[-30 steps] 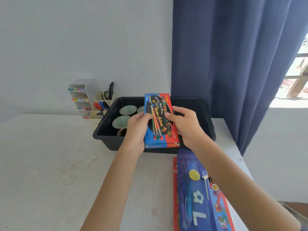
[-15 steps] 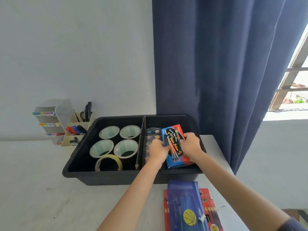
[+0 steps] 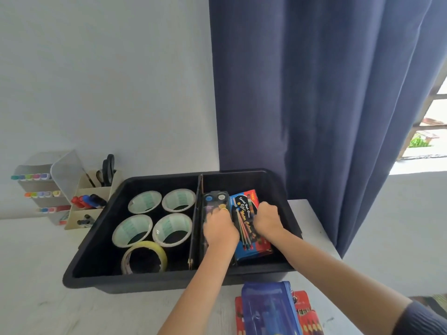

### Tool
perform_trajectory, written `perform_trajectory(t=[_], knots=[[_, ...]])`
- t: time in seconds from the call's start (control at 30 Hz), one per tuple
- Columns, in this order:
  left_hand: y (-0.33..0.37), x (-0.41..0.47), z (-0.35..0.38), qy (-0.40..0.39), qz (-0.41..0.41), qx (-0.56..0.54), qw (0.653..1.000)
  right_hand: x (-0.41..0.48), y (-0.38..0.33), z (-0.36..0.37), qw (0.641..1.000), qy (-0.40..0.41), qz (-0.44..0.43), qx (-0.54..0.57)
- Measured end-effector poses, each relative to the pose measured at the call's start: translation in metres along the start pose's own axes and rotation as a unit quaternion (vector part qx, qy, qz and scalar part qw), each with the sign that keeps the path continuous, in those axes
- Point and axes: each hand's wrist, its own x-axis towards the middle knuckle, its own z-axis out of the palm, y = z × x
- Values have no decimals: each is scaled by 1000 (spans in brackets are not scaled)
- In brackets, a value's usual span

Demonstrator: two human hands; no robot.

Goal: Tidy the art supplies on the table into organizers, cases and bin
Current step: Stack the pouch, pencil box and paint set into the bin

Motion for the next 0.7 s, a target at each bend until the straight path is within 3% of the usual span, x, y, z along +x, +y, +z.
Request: perform_trajectory(t=[0.2, 0.33, 0.47, 0.6, 0.7], knots=[[-8, -4, 0, -82, -1, 17, 996, -1, 3, 10, 978, -51, -60, -192], [-12, 0, 0, -141, 28, 65, 987, 11, 8, 18, 972, -93, -81, -199], [-12, -1, -1, -161, 32, 70, 984, 15, 13, 22, 976, -121, -41, -178], [-8, -9, -8, -110, 3, 3, 994, 6, 9, 15, 976, -127, -43, -169], [-2, -20, -24, -12, -25, -112, 993, -10, 2, -1, 992, -46, -101, -66]])
